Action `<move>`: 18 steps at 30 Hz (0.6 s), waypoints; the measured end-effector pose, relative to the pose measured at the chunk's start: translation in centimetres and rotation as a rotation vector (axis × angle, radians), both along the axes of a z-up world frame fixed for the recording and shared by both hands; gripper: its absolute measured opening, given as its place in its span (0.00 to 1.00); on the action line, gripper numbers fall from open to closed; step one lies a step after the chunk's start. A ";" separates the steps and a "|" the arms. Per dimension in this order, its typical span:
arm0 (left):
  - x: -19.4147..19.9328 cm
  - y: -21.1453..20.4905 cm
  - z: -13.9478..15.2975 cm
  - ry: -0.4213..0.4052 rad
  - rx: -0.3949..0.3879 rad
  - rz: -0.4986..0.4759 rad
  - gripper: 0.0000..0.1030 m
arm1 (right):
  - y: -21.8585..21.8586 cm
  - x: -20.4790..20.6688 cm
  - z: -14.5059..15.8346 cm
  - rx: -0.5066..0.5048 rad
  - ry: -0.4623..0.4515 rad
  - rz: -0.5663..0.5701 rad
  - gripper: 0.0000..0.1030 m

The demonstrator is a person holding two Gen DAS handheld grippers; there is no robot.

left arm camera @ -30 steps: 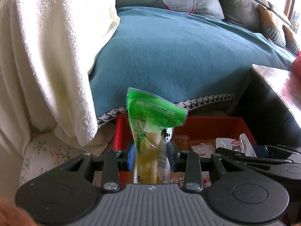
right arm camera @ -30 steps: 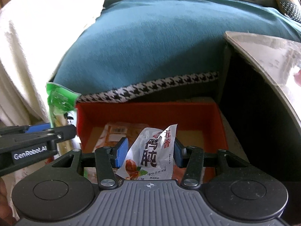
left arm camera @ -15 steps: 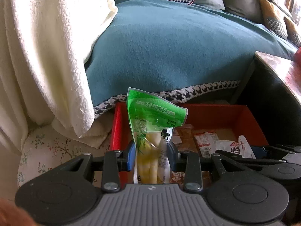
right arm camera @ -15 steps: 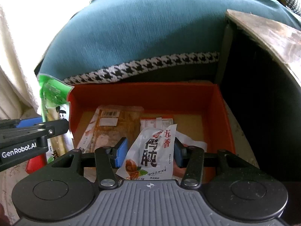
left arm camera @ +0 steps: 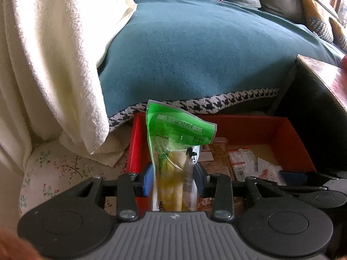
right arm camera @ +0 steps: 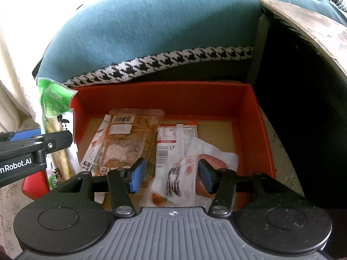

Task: Organize snacks
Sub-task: 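Lower both snacks into the red box and open both tools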

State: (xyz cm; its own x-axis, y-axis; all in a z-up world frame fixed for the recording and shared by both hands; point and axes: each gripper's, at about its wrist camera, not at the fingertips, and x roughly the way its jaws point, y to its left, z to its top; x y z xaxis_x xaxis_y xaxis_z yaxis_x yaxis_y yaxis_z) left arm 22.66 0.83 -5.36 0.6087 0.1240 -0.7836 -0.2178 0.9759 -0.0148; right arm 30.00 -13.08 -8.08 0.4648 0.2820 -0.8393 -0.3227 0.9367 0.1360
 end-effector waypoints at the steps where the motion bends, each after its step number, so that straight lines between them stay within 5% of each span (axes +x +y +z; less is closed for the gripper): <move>1: 0.0 0.0 -0.1 0.002 0.001 0.000 0.32 | 0.0 0.1 0.0 0.003 -0.001 -0.001 0.61; 18: -1.8 -0.3 1.7 -0.028 0.011 0.008 0.35 | -0.5 -1.2 2.6 0.050 -0.042 -0.002 0.67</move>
